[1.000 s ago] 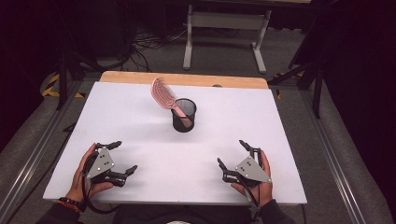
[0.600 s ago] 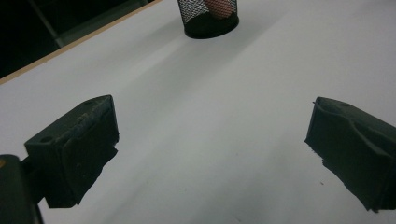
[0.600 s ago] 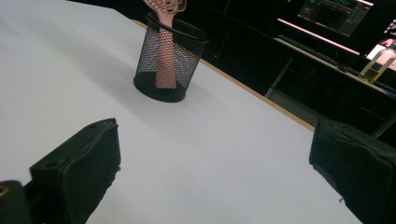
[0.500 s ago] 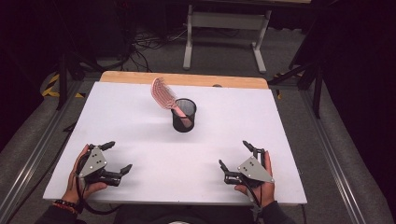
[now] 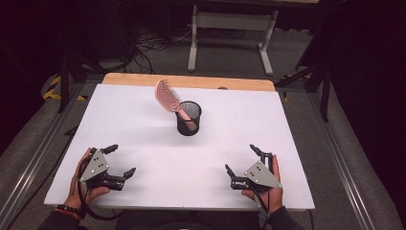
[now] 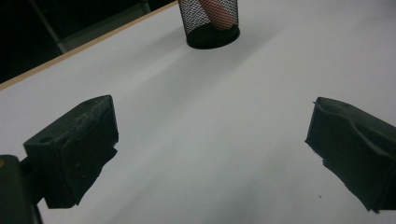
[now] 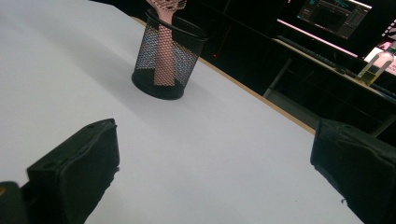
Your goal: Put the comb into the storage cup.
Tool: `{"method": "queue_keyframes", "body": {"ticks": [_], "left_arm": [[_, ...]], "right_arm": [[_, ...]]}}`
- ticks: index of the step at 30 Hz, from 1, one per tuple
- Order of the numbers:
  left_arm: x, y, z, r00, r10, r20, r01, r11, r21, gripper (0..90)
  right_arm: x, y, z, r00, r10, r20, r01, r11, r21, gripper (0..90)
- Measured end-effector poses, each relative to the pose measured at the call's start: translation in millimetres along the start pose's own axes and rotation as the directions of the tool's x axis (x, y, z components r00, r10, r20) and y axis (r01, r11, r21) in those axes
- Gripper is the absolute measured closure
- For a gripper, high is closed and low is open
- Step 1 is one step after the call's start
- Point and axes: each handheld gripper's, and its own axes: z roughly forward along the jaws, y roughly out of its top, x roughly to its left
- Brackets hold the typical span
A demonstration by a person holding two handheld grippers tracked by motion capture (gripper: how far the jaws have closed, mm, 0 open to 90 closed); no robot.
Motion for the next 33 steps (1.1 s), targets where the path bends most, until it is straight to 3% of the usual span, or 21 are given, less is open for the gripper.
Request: {"method": "queue_keyframes", "body": {"ticks": [28, 33], "left_arm": [[1.6, 2.5, 8.6, 0.9997, 0.014, 0.022, -0.014, 0.9999, 0.005, 2.7], [-0.2, 3.6, 10.8, 0.9995, 0.020, 0.024, -0.020, 0.9997, 0.010, 2.9]], "right_arm": [[2.8, -3.4, -1.5, 0.9995, -0.019, 0.024, 0.019, 1.000, 0.018, 3.1], [-0.3, -3.5, -2.5, 0.9995, 0.000, 0.032, -0.001, 1.000, 0.018, 3.1]]}}
